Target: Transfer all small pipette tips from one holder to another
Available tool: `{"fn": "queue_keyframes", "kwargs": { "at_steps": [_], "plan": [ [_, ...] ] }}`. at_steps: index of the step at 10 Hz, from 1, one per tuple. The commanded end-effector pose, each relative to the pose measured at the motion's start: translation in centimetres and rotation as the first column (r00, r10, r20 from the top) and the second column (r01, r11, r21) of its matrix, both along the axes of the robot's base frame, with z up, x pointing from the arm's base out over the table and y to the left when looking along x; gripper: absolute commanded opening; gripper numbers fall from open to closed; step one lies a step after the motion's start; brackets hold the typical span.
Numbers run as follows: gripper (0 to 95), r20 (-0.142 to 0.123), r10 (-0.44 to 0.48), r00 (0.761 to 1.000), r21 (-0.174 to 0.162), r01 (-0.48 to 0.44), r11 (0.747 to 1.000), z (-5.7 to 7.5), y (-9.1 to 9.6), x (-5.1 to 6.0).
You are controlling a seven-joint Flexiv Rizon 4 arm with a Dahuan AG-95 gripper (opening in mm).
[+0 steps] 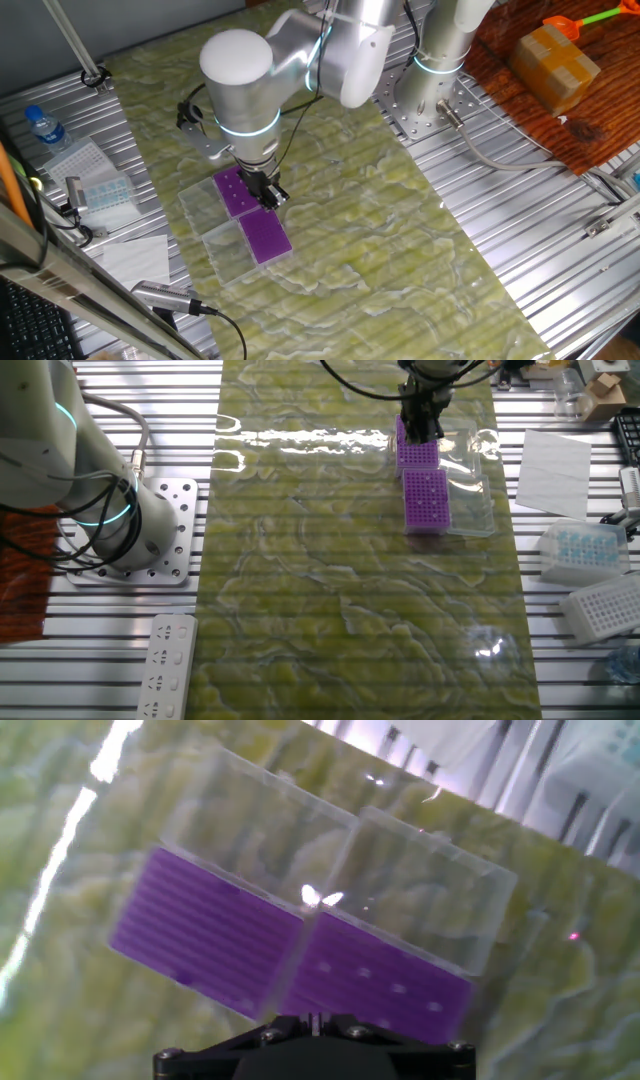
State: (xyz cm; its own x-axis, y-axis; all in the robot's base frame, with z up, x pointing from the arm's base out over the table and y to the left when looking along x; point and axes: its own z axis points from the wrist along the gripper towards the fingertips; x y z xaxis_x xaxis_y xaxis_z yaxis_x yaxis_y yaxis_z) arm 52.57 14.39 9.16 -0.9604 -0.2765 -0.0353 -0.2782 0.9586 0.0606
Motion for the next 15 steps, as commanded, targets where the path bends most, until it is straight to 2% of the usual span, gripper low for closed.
{"fn": "queue_keyframes", "kwargs": {
  "at_steps": [1, 3, 5, 6, 7, 8, 9, 10, 12, 14, 15],
  "plan": [
    [0.0, 0.0, -0.004, 1.0, 0.002, 0.004, 1.0, -0.4, 0.0, -0.2],
    [0.0, -0.002, -0.003, 1.0, 0.002, 0.003, 1.0, -0.6, 0.0, -0.2],
    [0.0, -0.021, 0.017, 1.0, -0.007, -0.017, 1.0, 0.3, -0.5, -0.1],
    [0.0, -0.042, 0.063, 0.997, -0.009, -0.064, 0.998, 0.3, -0.5, -0.1],
    [0.0, -0.048, 0.1, 0.994, -0.008, -0.1, 0.995, 0.3, -0.5, -0.1],
    [0.0, -0.063, 0.199, 0.978, -0.002, -0.199, 0.98, 0.3, -0.5, -0.1],
    [0.0, -0.062, 0.251, 0.966, 0.006, -0.251, 0.968, 0.3, -0.5, -0.1],
    [0.0, -0.057, 0.254, 0.966, 0.018, -0.253, 0.967, 0.3, -0.5, -0.1],
    [0.0, -0.052, 0.172, 0.984, 0.007, -0.172, 0.985, 0.3, -0.5, -0.1],
    [0.0, -0.05, 0.165, 0.985, 0.006, -0.165, 0.986, 0.3, -0.5, -0.1],
    [0.0, -0.042, 0.117, 0.992, -0.005, -0.117, 0.993, -0.1, 0.9, -0.2]
  ]
}}
